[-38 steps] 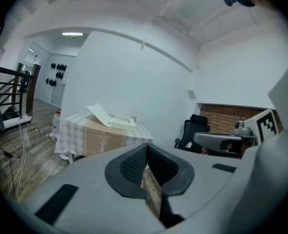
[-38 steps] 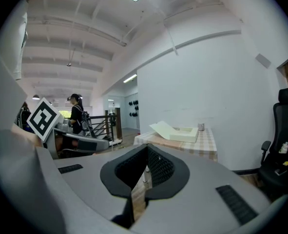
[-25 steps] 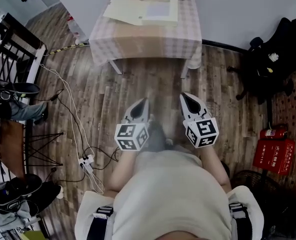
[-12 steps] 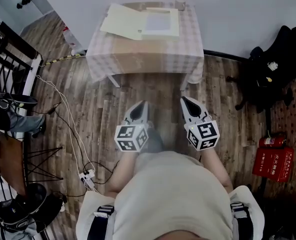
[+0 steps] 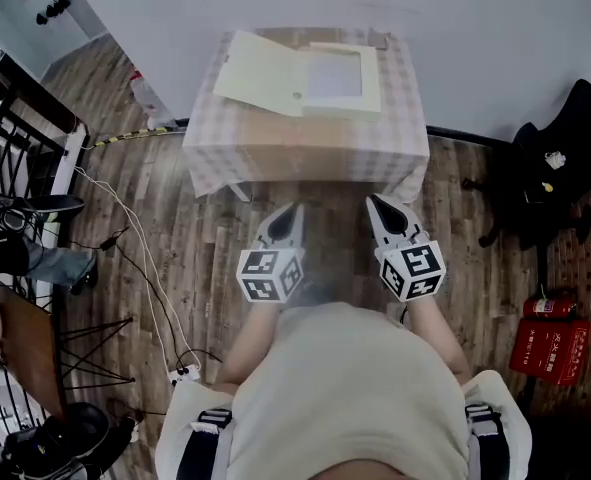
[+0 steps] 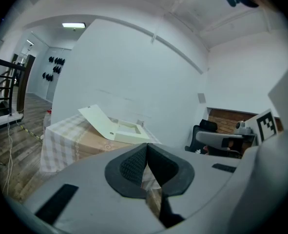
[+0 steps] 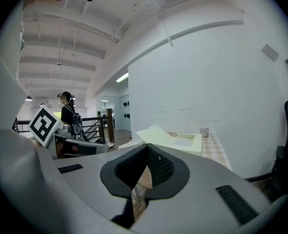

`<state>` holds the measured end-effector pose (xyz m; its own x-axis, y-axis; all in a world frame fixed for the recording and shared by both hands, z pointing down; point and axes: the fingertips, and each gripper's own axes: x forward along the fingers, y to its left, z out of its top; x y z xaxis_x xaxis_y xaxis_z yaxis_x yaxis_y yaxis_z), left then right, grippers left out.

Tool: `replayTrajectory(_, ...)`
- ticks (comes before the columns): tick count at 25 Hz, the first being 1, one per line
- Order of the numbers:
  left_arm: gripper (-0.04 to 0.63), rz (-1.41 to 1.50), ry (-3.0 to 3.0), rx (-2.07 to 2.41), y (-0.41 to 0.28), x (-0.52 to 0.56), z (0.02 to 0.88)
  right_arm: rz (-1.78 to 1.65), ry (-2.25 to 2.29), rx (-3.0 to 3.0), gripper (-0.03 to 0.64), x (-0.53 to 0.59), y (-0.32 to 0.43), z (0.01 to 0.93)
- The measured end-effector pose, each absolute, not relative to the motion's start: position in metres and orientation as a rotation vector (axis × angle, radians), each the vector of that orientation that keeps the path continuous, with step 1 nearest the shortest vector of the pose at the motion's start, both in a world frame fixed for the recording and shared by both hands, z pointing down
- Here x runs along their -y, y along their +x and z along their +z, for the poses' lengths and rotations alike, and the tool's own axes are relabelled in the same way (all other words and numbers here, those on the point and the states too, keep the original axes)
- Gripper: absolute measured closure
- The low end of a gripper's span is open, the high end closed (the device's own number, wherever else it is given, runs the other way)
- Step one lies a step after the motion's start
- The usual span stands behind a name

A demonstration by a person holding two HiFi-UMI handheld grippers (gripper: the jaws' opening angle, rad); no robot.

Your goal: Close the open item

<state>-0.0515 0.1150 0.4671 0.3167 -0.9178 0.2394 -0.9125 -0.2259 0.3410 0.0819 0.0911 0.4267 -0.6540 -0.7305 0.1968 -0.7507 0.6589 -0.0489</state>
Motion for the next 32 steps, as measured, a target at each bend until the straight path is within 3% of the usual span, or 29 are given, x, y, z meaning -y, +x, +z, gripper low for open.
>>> replayTrajectory(22,0.592,0.032,2.22,1.53,-0.142,0.033,0.477,0.225,1.306,2.648,0.617,0.055,-0.003,0.44)
replayTrajectory(32,0.592,0.069,2.156,1.539,-0.168,0.073,0.501,0.255,1.33,2.572,0.617,0.083,0.002,0.455)
